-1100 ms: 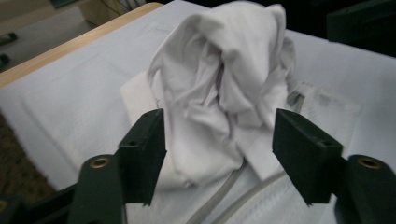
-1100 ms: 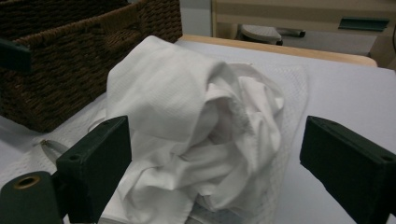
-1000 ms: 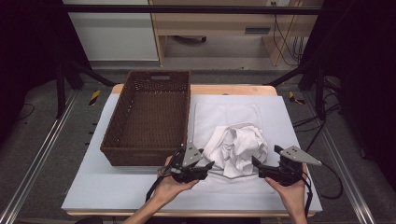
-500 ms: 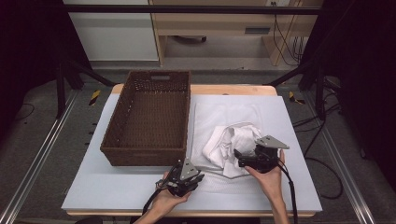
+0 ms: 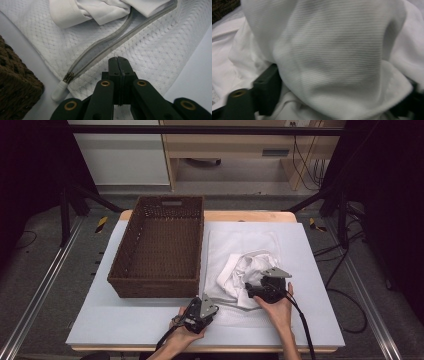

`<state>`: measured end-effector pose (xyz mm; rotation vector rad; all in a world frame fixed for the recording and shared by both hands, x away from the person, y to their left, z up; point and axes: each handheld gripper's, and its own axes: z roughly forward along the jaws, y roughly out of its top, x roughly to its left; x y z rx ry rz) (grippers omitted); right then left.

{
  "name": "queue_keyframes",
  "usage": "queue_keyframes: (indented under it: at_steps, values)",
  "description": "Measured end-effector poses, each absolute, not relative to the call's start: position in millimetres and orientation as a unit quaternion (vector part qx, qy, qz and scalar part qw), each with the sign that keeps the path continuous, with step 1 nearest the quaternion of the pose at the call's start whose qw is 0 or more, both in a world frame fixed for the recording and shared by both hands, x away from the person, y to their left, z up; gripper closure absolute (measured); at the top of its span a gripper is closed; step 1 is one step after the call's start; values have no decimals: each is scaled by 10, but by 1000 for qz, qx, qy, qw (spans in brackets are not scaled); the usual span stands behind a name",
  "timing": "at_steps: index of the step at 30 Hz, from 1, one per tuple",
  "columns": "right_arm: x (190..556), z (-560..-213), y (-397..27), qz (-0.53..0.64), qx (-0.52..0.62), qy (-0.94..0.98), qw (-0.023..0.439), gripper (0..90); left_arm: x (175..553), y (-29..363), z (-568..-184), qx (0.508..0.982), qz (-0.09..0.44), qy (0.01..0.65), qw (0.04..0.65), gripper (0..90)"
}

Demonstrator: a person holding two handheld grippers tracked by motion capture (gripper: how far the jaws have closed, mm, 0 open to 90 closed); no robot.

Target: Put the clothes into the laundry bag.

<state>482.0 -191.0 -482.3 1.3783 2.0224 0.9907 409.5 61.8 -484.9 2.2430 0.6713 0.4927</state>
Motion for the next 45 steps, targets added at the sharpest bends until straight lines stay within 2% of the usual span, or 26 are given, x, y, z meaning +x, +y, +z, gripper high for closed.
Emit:
queue_keyframes:
  at_steps: [2, 3, 6, 10, 19, 24, 31, 34, 36, 38, 41, 45]
  values:
    - [4800, -4813, -1901, 364, 503, 743, 248, 346, 4081, 604, -4851, 873, 199, 257, 363, 894]
    - [4779, -4802, -1900, 355, 504, 743, 261, 468, 4079, 606, -4852, 875, 202, 252, 362, 894]
    - [4752, -4777, -1949, 362, 514, 734, 257, 604, 4090, 615, -4853, 873, 194, 257, 366, 893]
    - [4690, -4726, -2054, 384, 523, 715, 261, 655, 4102, 619, -4846, 871, 186, 267, 368, 893]
    - [4338, -4257, -2613, 402, 549, 652, 335, 665, 4144, 651, -4839, 869, 165, 276, 375, 891]
    - [4265, -4294, -2888, 386, 577, 638, 333, 660, 4147, 652, -4836, 869, 162, 279, 375, 892]
    - [4337, -4716, -2939, 340, 595, 654, 319, 601, 4169, 669, -4834, 867, 151, 285, 380, 897]
    - [4344, -4803, -2947, 345, 596, 656, 308, 524, 4178, 677, -4834, 867, 147, 285, 382, 898]
    - [4329, -4790, -2955, 350, 586, 662, 310, 440, 4180, 676, -4832, 867, 147, 286, 382, 898]
    - [4302, -4752, -2965, 358, 583, 662, 308, 316, 4181, 676, -4830, 867, 146, 286, 382, 897]
    - [4206, -4573, -2979, 364, 579, 650, 331, 155, 4187, 678, -4829, 867, 142, 286, 384, 895]
    - [4069, -4305, -2982, 381, 569, 635, 358, 134, 4188, 677, -4822, 867, 141, 286, 382, 895]
